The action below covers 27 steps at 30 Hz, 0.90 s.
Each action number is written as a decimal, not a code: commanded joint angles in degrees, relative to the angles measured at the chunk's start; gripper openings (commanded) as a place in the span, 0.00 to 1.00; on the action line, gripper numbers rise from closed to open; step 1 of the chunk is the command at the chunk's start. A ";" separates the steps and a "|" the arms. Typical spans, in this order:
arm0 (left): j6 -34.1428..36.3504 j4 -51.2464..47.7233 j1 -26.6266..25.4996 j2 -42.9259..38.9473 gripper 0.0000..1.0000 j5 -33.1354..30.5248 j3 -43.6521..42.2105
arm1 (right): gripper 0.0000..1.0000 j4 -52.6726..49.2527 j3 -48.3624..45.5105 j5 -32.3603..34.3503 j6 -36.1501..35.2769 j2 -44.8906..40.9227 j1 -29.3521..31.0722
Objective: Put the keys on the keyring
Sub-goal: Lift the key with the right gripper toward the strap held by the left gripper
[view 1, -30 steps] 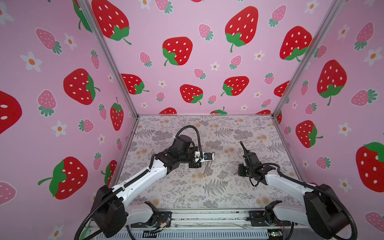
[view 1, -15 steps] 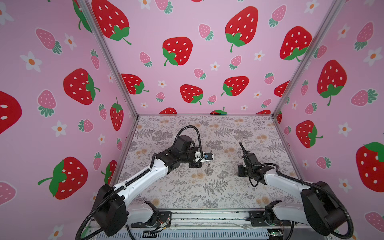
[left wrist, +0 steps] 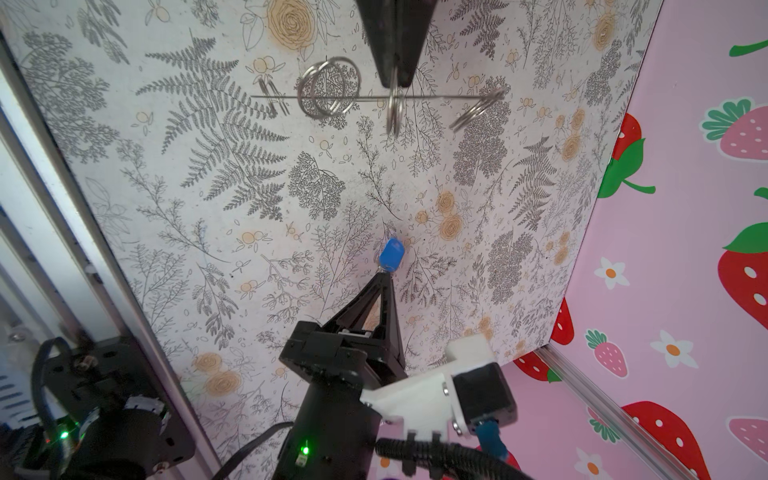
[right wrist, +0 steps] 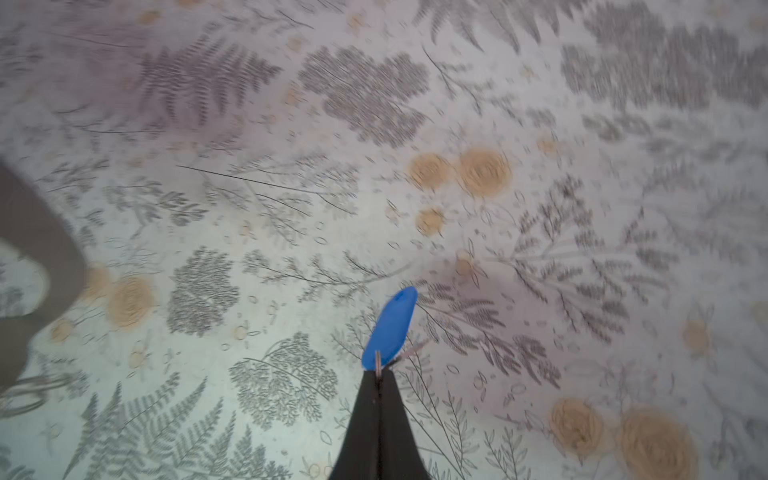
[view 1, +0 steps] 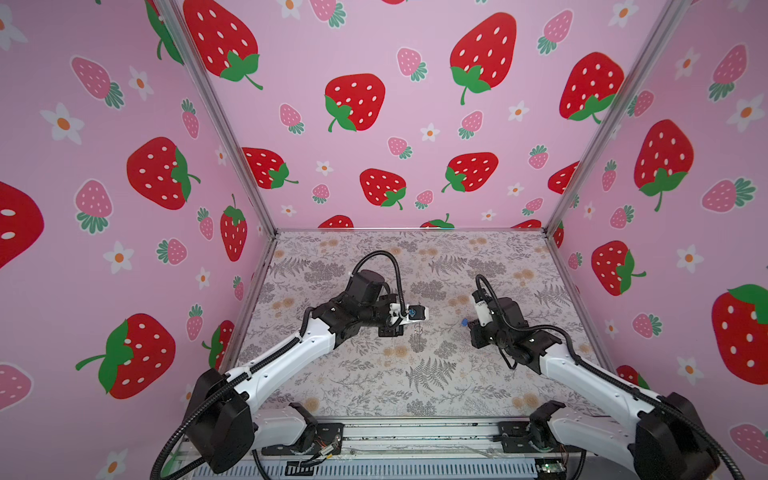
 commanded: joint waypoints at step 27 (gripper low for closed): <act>0.40 -5.96 -2.45 -2.03 0.00 7.61 2.51 | 0.00 14.66 -1.20 -31.67 -39.86 -11.42 4.39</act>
